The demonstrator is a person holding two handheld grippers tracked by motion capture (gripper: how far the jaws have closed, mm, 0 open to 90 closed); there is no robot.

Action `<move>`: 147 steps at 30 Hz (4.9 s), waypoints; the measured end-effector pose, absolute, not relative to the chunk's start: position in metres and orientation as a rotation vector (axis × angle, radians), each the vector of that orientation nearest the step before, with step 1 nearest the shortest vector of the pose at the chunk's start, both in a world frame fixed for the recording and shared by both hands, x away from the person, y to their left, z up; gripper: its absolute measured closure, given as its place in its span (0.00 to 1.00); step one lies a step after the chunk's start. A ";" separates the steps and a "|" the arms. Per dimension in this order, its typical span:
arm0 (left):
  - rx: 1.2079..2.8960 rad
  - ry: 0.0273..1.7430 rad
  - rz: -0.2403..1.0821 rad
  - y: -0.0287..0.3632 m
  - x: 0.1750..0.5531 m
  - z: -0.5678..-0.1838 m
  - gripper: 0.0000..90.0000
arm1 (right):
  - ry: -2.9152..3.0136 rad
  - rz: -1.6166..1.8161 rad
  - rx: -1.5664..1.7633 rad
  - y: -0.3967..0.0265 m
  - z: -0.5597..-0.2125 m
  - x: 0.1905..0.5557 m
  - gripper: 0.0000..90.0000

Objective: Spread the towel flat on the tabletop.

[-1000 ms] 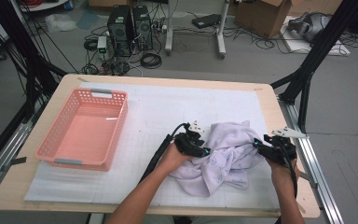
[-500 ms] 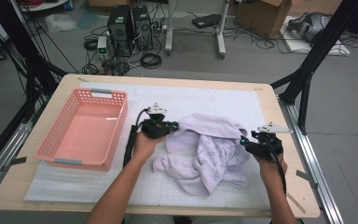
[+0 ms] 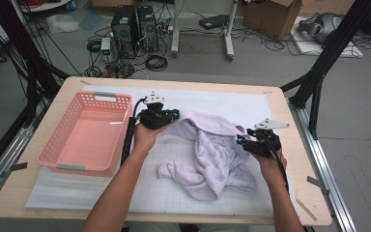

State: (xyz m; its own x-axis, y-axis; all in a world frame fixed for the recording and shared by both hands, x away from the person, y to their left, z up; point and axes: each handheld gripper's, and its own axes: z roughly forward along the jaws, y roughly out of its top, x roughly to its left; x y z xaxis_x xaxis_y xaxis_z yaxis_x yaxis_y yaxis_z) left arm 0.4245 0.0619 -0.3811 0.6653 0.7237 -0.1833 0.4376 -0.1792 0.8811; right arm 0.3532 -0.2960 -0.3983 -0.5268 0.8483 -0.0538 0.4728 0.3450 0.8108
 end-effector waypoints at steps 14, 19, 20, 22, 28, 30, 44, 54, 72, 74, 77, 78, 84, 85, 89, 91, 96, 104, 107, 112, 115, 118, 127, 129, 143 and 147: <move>1.834 0.879 0.305 0.036 0.440 -0.378 0.95 | 2.361 1.083 0.928 -0.202 -0.406 0.398 0.55; 1.841 0.857 0.324 0.036 0.442 -0.380 0.95 | 2.373 1.062 0.936 -0.191 -0.414 0.407 0.80; 1.843 0.844 0.330 0.036 0.442 -0.380 0.95 | 2.370 1.038 0.943 -0.191 -0.414 0.409 0.88; 1.828 0.839 0.330 0.037 0.442 -0.381 0.95 | 2.353 1.021 0.955 -0.197 -0.410 0.413 0.94; 1.816 0.864 0.329 0.036 0.442 -0.381 0.86 | 2.260 1.076 1.090 -0.222 -0.397 0.414 0.94; 1.815 0.882 0.327 0.034 0.441 -0.382 0.59 | 2.193 1.047 1.141 -0.237 -0.390 0.413 0.94; 1.846 0.881 0.240 0.035 0.427 -0.413 0.56 | 1.895 0.665 1.510 -0.319 -0.395 0.406 0.94; 1.993 0.781 0.008 -0.016 0.409 -0.436 0.47 | 1.839 0.892 1.531 -0.343 -0.399 0.374 0.70; 2.183 0.621 0.101 -0.078 0.385 -0.445 0.63 | 1.849 1.068 1.491 -0.368 -0.424 0.313 0.60; 2.204 0.588 0.151 -0.082 0.382 -0.445 0.78 | 1.848 1.075 1.496 -0.367 -0.424 0.314 0.60; 2.185 0.632 0.178 -0.080 0.382 -0.443 0.97 | 1.853 1.085 1.483 -0.366 -0.424 0.313 0.61; 2.153 0.668 0.183 -0.075 0.385 -0.442 0.97 | 1.850 1.107 1.493 -0.366 -0.425 0.311 0.61; 2.007 0.818 0.244 -0.032 0.396 -0.436 0.97 | 1.861 1.112 1.519 -0.366 -0.430 0.311 0.61; 1.991 0.837 0.256 -0.025 0.397 -0.434 0.97 | 1.864 1.117 1.509 -0.366 -0.429 0.311 0.61; 1.899 0.920 0.307 0.015 0.404 -0.428 0.97 | 1.886 1.116 1.506 -0.360 -0.431 0.311 0.61; 1.866 0.942 0.320 0.029 0.406 -0.426 0.97 | 1.903 1.112 1.496 -0.356 -0.432 0.313 0.61; 1.788 1.039 0.389 0.064 0.413 -0.423 0.97 | 1.939 1.114 1.465 -0.350 -0.432 0.314 0.64; 1.663 1.150 0.479 0.101 0.414 -0.415 0.96 | 1.974 1.140 1.430 -0.344 -0.431 0.315 0.70; 1.632 1.131 0.423 0.102 0.411 -0.420 0.85 | 1.987 1.143 1.421 -0.342 -0.432 0.316 0.71; 1.689 1.051 0.365 0.095 0.401 -0.420 0.57 | 2.003 1.162 1.357 -0.334 -0.427 0.317 0.79; 1.709 1.003 0.344 0.089 0.392 -0.420 0.51 | 2.049 1.196 1.298 -0.324 -0.422 0.319 0.99; 1.738 0.957 0.317 0.083 0.386 -0.420 0.49 | 2.113 1.170 1.210 -0.306 -0.419 0.325 0.92; 1.933 0.895 0.236 0.052 0.380 -0.434 0.42 | 2.246 1.044 1.190 -0.263 -0.429 0.362 0.68; 1.963 0.908 0.224 0.049 0.381 -0.439 0.41 | 2.252 1.025 1.194 -0.260 -0.430 0.366 0.66; 2.065 0.848 0.356 0.035 0.377 -0.445 0.94 | 2.151 0.964 1.306 -0.270 -0.434 0.384 0.93; 1.979 0.928 0.399 0.051 0.385 -0.441 0.95 | 2.056 0.950 1.400 -0.287 -0.432 0.385 0.93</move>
State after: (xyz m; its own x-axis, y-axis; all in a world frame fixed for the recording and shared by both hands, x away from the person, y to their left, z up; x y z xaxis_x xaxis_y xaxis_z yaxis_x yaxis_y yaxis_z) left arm 0.3847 0.0510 -0.4409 0.6678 0.7405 -0.0753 0.4547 -0.3257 0.8289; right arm 0.3855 -0.2869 -0.4316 -0.3657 0.9307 -0.0015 0.6018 0.2377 0.7624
